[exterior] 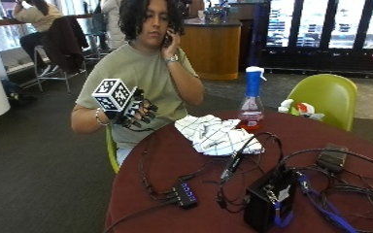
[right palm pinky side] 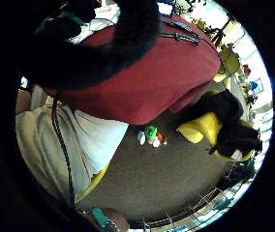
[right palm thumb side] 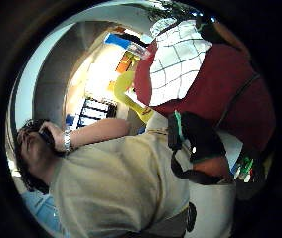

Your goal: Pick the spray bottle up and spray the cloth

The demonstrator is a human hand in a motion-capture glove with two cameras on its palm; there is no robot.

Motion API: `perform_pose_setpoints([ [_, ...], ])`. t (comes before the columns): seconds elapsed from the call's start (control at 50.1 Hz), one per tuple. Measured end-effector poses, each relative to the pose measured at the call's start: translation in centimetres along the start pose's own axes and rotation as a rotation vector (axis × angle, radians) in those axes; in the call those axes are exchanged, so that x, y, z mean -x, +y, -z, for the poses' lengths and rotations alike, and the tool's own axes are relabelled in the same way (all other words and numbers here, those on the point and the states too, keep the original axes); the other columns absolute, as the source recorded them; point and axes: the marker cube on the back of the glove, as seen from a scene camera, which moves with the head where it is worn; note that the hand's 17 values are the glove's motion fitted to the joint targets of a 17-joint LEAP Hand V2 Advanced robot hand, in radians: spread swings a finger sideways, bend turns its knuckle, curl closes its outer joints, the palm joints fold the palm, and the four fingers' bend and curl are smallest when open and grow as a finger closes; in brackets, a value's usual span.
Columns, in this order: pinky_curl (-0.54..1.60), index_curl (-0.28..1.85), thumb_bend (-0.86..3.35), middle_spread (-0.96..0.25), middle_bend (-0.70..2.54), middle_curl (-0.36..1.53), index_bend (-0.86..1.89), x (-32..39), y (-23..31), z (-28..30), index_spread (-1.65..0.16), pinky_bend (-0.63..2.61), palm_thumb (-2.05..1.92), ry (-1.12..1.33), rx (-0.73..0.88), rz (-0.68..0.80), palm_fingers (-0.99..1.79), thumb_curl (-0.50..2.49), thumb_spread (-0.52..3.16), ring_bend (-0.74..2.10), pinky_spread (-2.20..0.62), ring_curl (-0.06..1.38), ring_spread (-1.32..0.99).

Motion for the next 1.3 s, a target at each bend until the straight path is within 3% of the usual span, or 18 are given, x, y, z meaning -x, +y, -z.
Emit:
perform_pose_setpoints([
  [1.298,0.37,0.32,-0.01,0.01,0.16,0.28,0.16,-3.4,2.9,-1.0,-0.37,0.26,0.72,-0.092,-0.051,-0.089,0.50,0.41,1.23,0.36,0.23,0.35,-0.04],
])
